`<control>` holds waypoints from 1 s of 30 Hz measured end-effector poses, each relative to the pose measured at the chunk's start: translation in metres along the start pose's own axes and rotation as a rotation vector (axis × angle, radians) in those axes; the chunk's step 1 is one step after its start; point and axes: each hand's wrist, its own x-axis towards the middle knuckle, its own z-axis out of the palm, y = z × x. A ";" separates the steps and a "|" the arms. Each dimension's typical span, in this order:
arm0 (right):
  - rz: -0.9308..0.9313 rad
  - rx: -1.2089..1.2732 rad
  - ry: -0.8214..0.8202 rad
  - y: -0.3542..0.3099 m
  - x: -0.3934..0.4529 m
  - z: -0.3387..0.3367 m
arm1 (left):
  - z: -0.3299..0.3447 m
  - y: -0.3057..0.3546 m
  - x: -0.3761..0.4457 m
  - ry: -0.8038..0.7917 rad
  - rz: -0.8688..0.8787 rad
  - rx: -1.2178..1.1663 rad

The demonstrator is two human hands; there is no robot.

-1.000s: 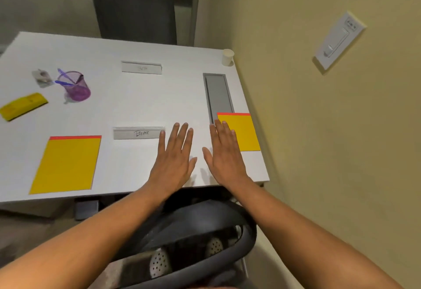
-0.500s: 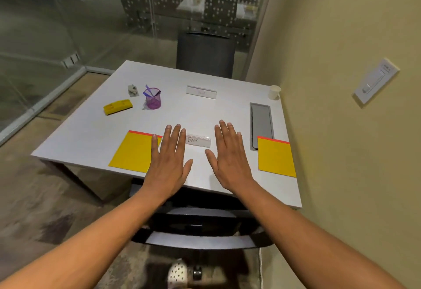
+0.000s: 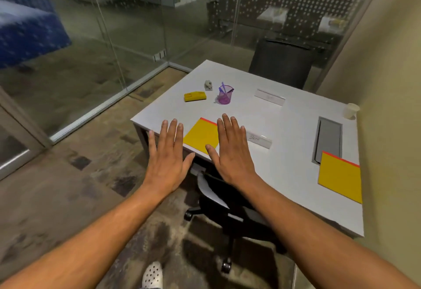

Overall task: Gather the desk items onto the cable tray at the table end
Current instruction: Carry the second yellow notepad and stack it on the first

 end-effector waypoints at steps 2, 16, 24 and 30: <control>-0.025 -0.008 -0.005 -0.025 0.010 0.006 | 0.000 -0.024 -0.007 0.005 -0.030 -0.010; 0.010 -0.084 -0.137 -0.213 0.095 0.126 | 0.015 -0.257 -0.024 -0.118 -0.050 0.004; 0.124 -0.104 -0.125 -0.224 0.150 0.153 | 0.041 -0.300 0.031 -0.141 0.036 -0.048; 0.243 -0.097 -0.134 -0.198 0.204 0.186 | 0.077 -0.304 0.093 -0.196 0.100 -0.038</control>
